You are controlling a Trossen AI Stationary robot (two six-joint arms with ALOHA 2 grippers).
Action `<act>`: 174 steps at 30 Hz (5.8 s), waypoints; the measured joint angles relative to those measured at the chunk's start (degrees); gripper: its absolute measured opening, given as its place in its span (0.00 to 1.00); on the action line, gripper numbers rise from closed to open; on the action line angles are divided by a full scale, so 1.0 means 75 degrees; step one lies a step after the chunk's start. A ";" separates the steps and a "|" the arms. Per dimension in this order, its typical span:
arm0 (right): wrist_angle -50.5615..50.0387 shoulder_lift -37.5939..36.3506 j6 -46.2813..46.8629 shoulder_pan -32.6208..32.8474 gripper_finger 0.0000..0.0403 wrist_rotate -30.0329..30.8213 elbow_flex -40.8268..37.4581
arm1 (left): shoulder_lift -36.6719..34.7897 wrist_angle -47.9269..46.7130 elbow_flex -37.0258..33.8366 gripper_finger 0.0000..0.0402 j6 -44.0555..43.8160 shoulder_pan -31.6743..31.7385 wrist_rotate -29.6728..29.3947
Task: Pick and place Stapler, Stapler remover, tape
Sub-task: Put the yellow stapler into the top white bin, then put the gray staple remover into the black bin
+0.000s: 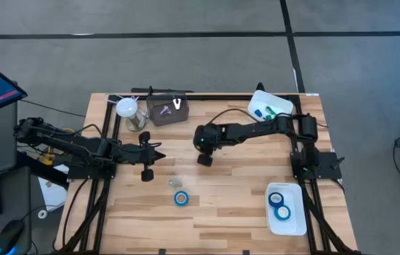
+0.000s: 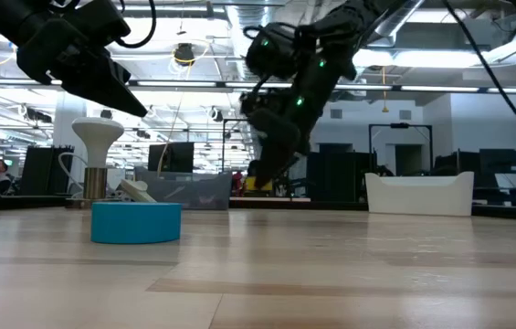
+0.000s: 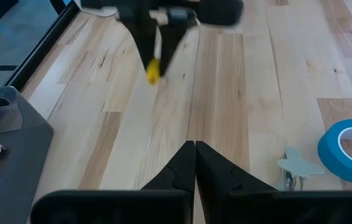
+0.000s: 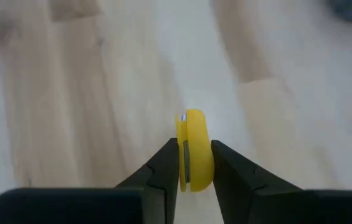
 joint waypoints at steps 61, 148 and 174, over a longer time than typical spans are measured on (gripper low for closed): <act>-0.2860 -0.4967 0.0412 -0.5577 0.19 0.1337 -0.3788 | 0.0000 -0.0109 0.0000 0.01 -0.0006 0.0000 0.0000; -0.2728 -0.4959 0.1604 0.2227 0.19 0.2793 -0.1652 | 0.3248 0.1680 0.0003 0.37 -0.0317 -0.0851 0.1897; -0.2778 -0.4959 0.1604 0.2230 0.19 0.2841 -0.1655 | 0.3663 0.2197 0.0003 0.25 -0.0790 -0.0519 0.2057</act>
